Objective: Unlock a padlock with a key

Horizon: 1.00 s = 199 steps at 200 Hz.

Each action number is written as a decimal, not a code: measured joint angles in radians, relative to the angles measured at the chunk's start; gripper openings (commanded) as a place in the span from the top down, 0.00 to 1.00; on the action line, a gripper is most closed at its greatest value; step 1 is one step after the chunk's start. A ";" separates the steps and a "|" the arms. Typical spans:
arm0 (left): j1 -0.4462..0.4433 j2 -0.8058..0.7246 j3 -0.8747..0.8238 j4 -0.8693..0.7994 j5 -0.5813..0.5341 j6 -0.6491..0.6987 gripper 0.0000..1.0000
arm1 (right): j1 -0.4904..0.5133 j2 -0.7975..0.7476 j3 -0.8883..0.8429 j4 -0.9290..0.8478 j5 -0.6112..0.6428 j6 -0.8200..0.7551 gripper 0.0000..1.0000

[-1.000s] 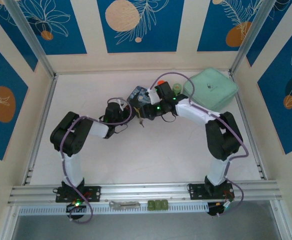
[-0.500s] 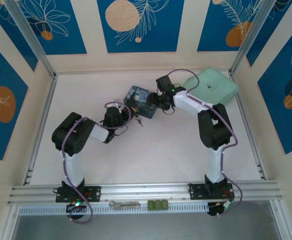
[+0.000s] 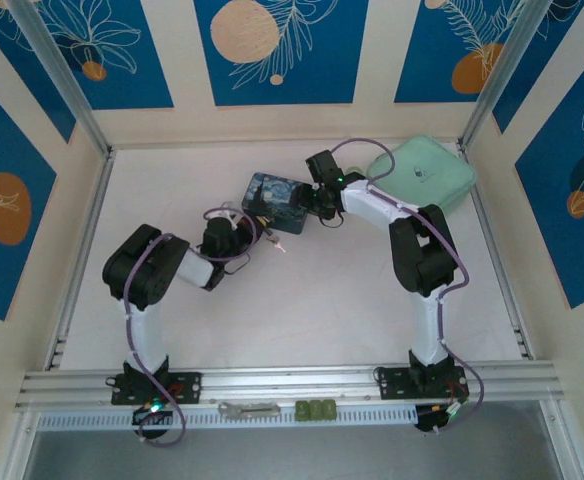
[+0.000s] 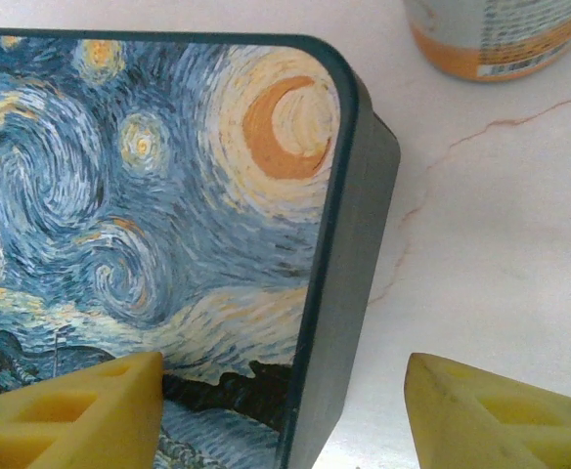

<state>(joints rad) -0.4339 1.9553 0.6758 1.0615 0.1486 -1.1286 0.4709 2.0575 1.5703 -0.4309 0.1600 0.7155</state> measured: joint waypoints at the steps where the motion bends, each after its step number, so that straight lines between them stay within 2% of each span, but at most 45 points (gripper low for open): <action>1: 0.000 0.000 -0.001 0.000 0.000 0.000 1.00 | 0.000 0.000 0.000 0.001 -0.001 0.000 0.37; 47: 0.008 -0.010 -0.029 0.034 -0.014 0.000 1.00 | 0.001 0.000 -0.008 0.020 -0.022 0.011 0.38; 103: -0.005 0.010 -0.093 0.179 -0.144 -0.016 1.00 | 0.018 0.008 -0.005 0.033 -0.034 0.011 0.39; 145: -0.013 0.012 -0.105 0.218 -0.215 -0.034 1.00 | 0.023 0.013 0.007 0.029 -0.034 0.011 0.39; 166: -0.015 0.006 -0.116 0.208 -0.261 -0.069 1.00 | 0.027 0.023 0.020 0.026 -0.034 0.010 0.39; 199: -0.032 -0.109 -0.132 0.057 -0.323 -0.067 1.00 | 0.040 0.033 0.042 0.011 -0.033 0.009 0.39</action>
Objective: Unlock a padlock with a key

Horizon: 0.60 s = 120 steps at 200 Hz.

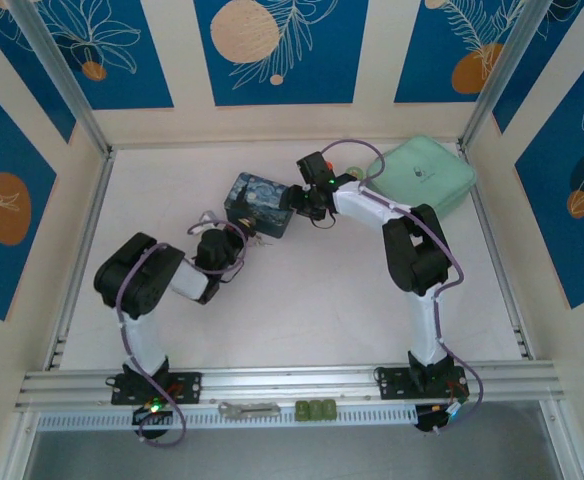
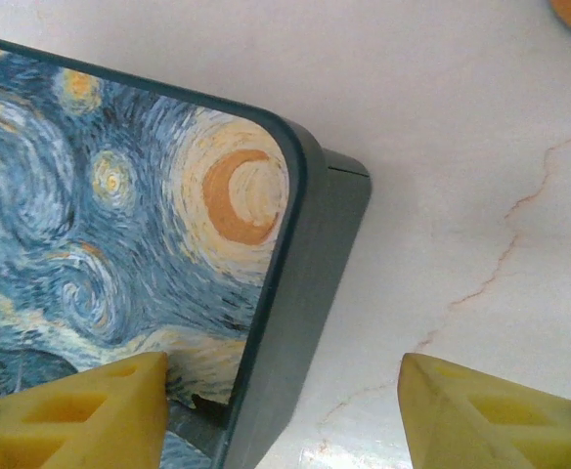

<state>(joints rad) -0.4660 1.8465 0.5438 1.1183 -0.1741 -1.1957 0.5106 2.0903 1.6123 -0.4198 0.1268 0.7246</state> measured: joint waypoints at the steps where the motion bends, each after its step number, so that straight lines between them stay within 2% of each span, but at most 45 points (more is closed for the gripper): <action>1: 0.000 -0.003 0.000 -0.002 -0.002 0.000 1.00 | 0.000 0.000 0.001 -0.001 0.000 0.000 0.39; 21: 0.002 -0.042 0.000 -0.014 -0.048 0.002 1.00 | -0.001 0.005 0.011 -0.020 0.024 -0.002 0.39; 41: 0.029 -0.003 -0.001 0.077 -0.054 0.022 1.00 | -0.012 0.011 0.020 -0.044 0.062 -0.006 0.39; 74: 0.068 0.139 0.023 0.169 0.038 0.026 1.00 | -0.028 0.046 0.023 -0.109 0.114 -0.027 0.39; 120: 0.069 0.152 0.024 0.211 0.090 0.024 1.00 | -0.029 0.068 0.027 -0.166 0.145 -0.052 0.39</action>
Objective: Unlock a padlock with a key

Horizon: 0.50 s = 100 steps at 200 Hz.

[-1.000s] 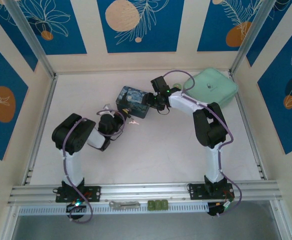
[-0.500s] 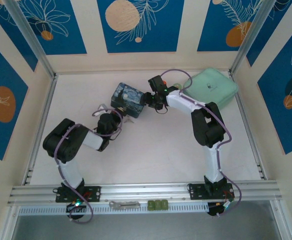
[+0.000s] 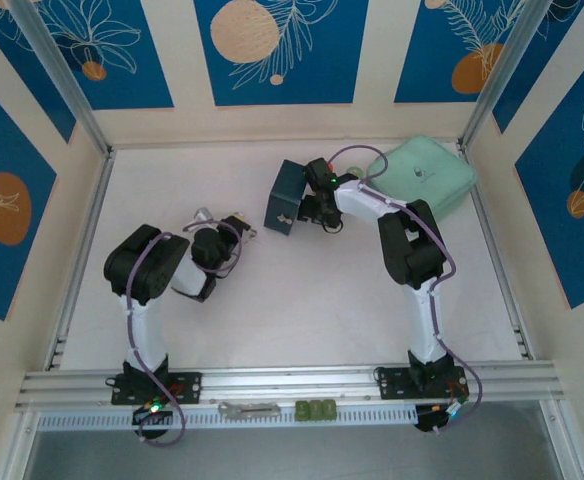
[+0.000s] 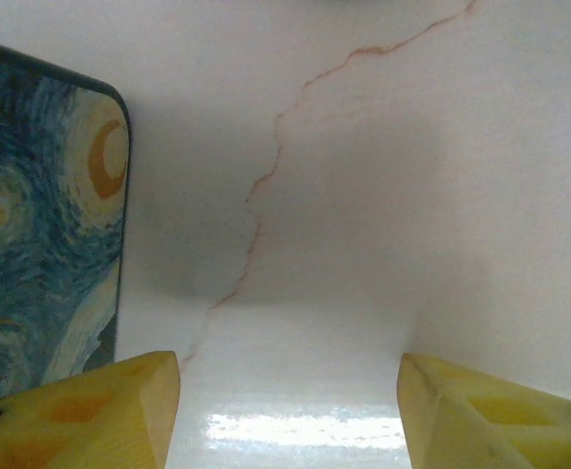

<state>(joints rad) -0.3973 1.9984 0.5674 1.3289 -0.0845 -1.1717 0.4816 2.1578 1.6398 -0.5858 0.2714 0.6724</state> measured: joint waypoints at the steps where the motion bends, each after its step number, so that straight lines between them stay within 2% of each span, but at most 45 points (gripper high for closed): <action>1: 0.000 0.000 0.000 0.000 0.000 0.000 1.00 | 0.000 0.000 0.001 -0.001 0.000 0.000 0.39; 100: 0.007 -0.022 -0.031 0.001 0.035 -0.003 1.00 | 0.011 0.000 0.047 -0.011 0.019 -0.028 0.39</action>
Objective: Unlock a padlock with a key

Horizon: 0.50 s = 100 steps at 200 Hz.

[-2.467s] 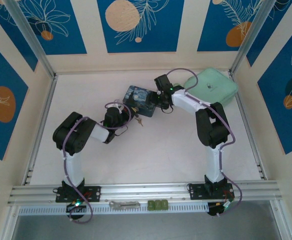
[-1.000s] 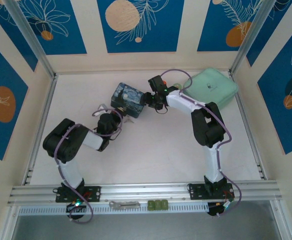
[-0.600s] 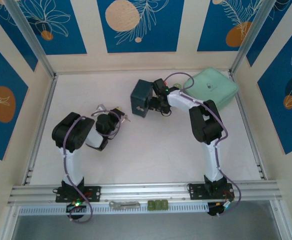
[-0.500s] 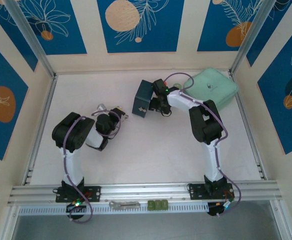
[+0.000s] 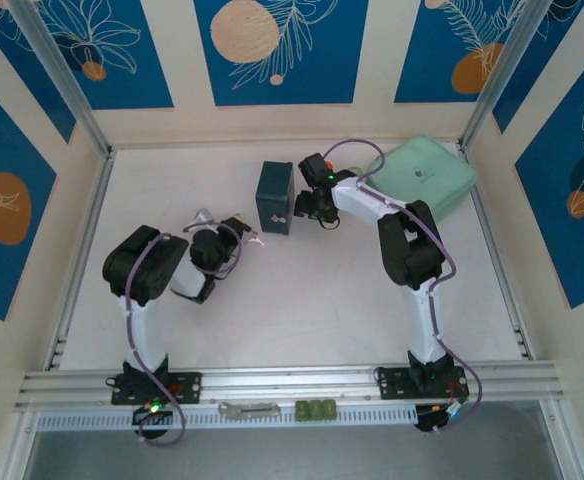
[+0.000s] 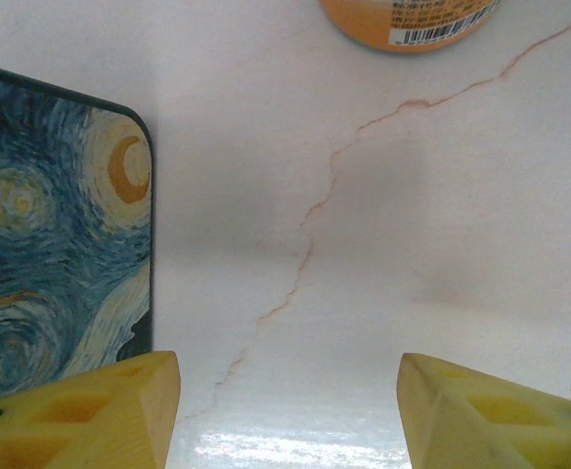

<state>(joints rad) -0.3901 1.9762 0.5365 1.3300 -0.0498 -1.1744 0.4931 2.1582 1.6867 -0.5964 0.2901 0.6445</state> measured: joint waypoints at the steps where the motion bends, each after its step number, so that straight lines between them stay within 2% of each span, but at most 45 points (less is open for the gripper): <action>1: 0.000 -0.003 -0.002 -0.003 0.001 0.002 1.00 | 0.000 0.000 0.000 0.000 0.000 -0.001 0.38; 23: 0.002 -0.093 -0.041 -0.085 0.024 0.016 1.00 | 0.002 -0.023 -0.020 0.002 0.011 -0.016 0.37; 56: -0.005 -0.336 -0.082 -0.296 0.079 0.058 1.00 | -0.005 -0.149 -0.137 0.005 0.025 -0.055 0.34; 77: -0.039 -0.488 -0.082 -0.462 0.111 0.084 1.00 | -0.014 -0.243 -0.208 0.005 0.024 -0.084 0.31; 85: -0.061 -0.528 -0.083 -0.514 0.122 0.084 1.00 | -0.021 -0.270 -0.225 0.004 0.021 -0.092 0.27; 100: -0.111 -0.570 -0.084 -0.599 0.144 0.083 1.00 | -0.031 -0.303 -0.248 0.005 0.016 -0.108 0.26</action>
<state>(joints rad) -0.5007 1.4067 0.4522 0.7307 0.0940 -1.0916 0.4622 1.8549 1.4391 -0.5919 0.3065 0.5369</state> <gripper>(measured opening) 0.061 0.734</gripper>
